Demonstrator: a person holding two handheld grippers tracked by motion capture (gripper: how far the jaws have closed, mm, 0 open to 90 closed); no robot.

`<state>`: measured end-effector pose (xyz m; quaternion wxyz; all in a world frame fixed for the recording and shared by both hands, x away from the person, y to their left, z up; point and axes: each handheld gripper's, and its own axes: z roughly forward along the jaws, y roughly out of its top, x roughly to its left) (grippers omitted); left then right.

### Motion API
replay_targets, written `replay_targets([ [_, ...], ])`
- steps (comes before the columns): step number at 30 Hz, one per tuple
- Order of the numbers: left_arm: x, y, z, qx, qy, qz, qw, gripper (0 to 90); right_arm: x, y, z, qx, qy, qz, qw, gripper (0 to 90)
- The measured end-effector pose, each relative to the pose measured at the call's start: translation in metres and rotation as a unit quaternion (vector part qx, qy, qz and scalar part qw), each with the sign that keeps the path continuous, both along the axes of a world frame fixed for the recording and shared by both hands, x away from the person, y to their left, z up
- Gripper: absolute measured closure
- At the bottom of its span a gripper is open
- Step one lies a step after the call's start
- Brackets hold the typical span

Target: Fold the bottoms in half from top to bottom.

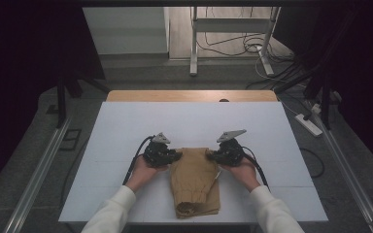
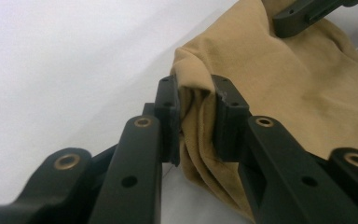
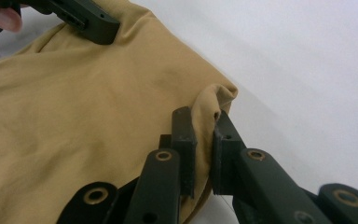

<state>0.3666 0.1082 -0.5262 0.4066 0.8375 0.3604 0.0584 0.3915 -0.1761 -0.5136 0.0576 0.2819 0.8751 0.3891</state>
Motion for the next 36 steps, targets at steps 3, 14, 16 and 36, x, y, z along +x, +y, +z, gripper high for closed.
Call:
replay_targets([
  [3,0.000,0.001,0.002,-0.002,-0.004,0.001,1.0000,74.2,0.000,0.000,0.001,0.004,-0.005,-0.001,1.0000,82.3],
  [14,0.004,0.005,0.007,-0.020,-0.012,0.015,0.9996,74.4,0.004,0.001,0.005,0.016,-0.024,-0.009,0.9996,82.5],
  [16,0.005,0.006,0.009,-0.021,-0.015,0.015,0.9996,74.4,0.006,0.001,0.005,0.019,-0.025,-0.011,0.9994,82.5],
  [36,0.049,0.011,0.028,-0.019,-0.010,0.032,0.9992,74.5,0.043,0.007,0.012,0.036,-0.044,-0.035,0.9978,82.7],
])
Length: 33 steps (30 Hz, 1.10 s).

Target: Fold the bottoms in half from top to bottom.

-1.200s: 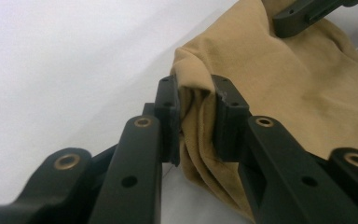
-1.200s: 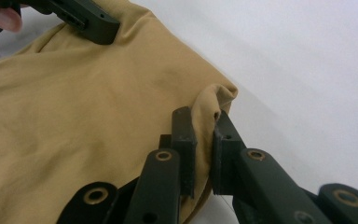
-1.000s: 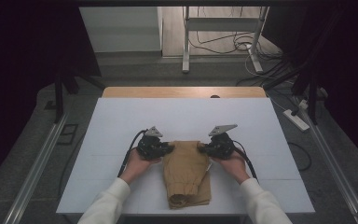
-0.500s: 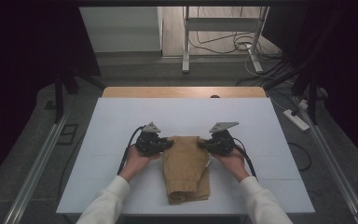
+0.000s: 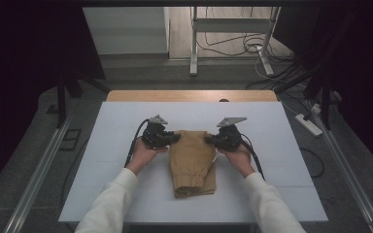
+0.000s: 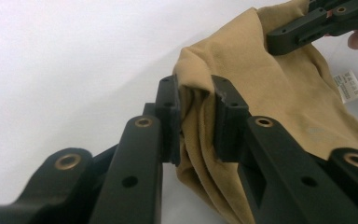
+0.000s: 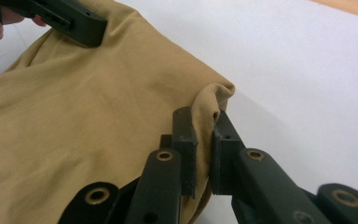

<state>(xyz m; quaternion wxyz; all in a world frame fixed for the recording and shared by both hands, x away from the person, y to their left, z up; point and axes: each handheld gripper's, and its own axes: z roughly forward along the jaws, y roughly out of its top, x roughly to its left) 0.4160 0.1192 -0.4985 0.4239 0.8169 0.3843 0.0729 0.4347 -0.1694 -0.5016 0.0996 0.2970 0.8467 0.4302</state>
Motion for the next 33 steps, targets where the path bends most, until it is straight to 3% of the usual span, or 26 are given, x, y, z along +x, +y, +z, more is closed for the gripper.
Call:
replay_targets([
  [8,0.018,0.000,0.004,0.008,-0.005,0.012,0.9999,74.5,0.019,0.007,0.005,-0.009,-0.006,-0.010,0.9999,82.8],
  [15,0.031,0.001,0.004,0.009,-0.004,0.018,0.9998,74.4,0.031,0.007,0.005,-0.003,-0.007,-0.017,0.9998,82.7],
  [33,0.043,-0.003,0.005,0.016,-0.012,0.035,0.9992,72.6,0.042,0.011,0.008,-0.008,-0.020,-0.034,0.9992,82.6],
])
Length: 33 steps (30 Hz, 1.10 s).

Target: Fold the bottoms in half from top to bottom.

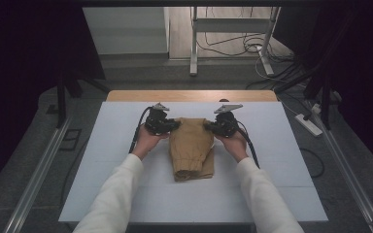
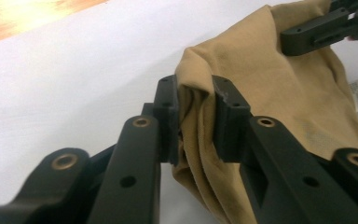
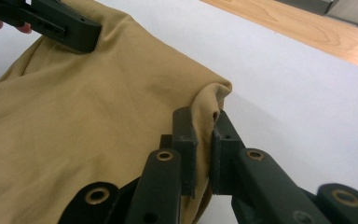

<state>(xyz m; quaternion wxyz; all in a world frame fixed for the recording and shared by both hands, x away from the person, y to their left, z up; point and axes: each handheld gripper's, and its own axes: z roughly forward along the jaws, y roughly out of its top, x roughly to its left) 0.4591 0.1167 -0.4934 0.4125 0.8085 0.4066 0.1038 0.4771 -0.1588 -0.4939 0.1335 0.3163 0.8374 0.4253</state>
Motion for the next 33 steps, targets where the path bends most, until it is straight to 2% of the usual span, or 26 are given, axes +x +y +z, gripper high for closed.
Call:
replay_targets([
  [8,0.001,-0.001,0.001,0.003,-0.003,0.002,1.0000,72.8,0.001,0.001,-0.001,-0.003,-0.004,-0.003,1.0000,82.6],
  [14,0.008,-0.003,0.002,0.003,-0.008,0.010,0.9999,72.8,0.007,0.001,0.002,-0.003,-0.015,-0.013,0.9998,82.7],
  [20,0.012,-0.005,0.002,0.006,-0.006,0.012,0.9999,71.4,0.011,-0.001,-0.001,0.001,-0.010,-0.016,0.9998,81.5],
  [21,0.011,-0.004,0.002,0.006,-0.007,0.018,0.9998,69.2,0.011,-0.001,-0.001,0.002,-0.008,-0.016,0.9998,79.5],
  [24,0.011,-0.002,0.004,-0.006,0.001,0.030,0.9995,43.1,0.010,-0.004,0.001,0.004,-0.007,-0.029,0.9996,58.4],
  [28,0.006,0.000,0.007,0.010,0.003,0.017,0.9998,36.0,0.008,-0.006,0.003,-0.003,0.001,-0.035,0.9994,46.2],
  [33,-0.003,0.002,0.008,0.005,0.004,0.001,1.0000,33.9,0.002,-0.010,0.007,0.001,0.007,-0.027,0.9996,43.8],
])
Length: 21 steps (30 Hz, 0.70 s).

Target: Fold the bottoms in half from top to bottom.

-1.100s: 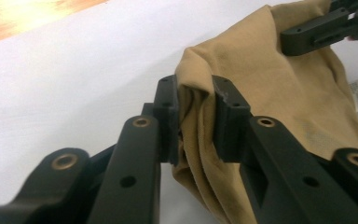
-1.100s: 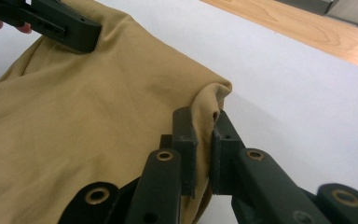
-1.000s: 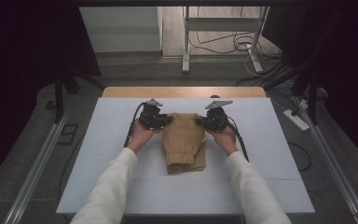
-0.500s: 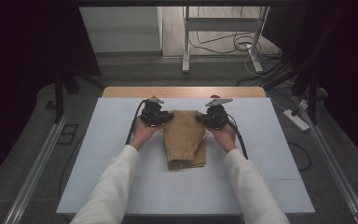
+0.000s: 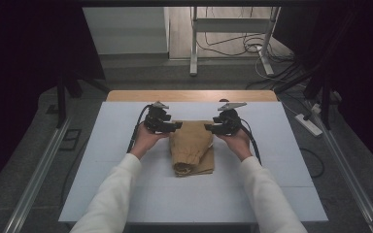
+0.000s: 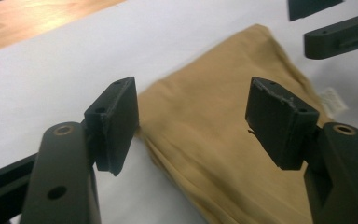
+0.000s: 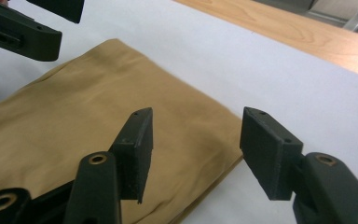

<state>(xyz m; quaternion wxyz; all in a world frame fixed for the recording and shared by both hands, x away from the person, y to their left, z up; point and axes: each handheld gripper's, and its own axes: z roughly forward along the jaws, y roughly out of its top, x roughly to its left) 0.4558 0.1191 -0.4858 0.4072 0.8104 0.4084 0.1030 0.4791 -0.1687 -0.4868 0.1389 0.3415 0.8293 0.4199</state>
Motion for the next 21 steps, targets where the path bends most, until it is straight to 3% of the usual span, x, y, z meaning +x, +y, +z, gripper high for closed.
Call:
replay_targets([
  [9,-0.019,0.002,-0.002,0.008,0.001,-0.034,0.9994,34.0,-0.013,-0.004,-0.008,-0.010,0.020,0.028,0.9993,43.6],
  [21,-0.054,0.008,-0.004,0.001,-0.010,-0.050,0.9987,32.4,-0.043,-0.010,-0.015,0.001,0.024,0.054,0.9983,41.0],
])
